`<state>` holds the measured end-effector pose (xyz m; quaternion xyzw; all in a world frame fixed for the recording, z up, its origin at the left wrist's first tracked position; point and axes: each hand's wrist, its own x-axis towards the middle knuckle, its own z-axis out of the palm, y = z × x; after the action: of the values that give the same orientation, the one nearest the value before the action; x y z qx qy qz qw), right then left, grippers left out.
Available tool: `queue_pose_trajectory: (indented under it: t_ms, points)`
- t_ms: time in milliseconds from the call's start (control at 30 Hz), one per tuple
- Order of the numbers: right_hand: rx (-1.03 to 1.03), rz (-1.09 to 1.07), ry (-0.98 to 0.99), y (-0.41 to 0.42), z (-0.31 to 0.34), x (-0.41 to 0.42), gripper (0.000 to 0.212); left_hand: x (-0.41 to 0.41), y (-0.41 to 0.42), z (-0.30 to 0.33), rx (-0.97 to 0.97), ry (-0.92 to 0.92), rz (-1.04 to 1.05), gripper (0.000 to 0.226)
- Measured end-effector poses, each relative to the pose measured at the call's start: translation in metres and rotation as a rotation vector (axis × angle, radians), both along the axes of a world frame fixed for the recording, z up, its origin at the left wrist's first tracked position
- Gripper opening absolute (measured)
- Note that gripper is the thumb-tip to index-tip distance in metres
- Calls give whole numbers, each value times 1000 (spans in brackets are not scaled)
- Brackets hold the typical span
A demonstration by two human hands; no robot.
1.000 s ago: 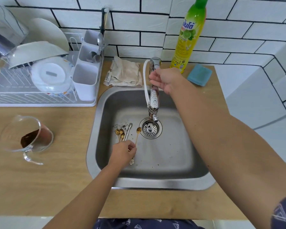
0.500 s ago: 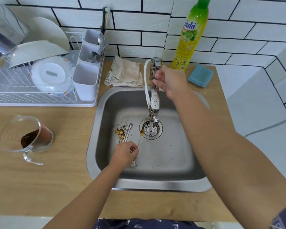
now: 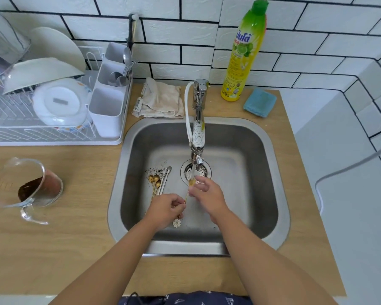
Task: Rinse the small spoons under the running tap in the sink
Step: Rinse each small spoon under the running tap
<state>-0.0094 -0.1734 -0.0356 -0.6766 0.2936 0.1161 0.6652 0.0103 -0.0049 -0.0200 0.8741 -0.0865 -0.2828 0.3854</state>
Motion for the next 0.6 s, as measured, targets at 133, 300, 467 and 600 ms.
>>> queue_pose_trajectory:
  t_ms: [133,300,467,600]
  points:
    - [-47,-61,-62,4,1,2,7,-1,1,-1,4,11,-23,5]
    - [-26,-90,-77,5,-2,4,17,-1,1,-2,9,-13,-67,7]
    - [4,-104,-111,11,-6,0,8,-1,2,-2,0,4,-75,6]
    - [97,-86,-86,13,-8,0,16,-1,3,-2,22,3,-90,9]
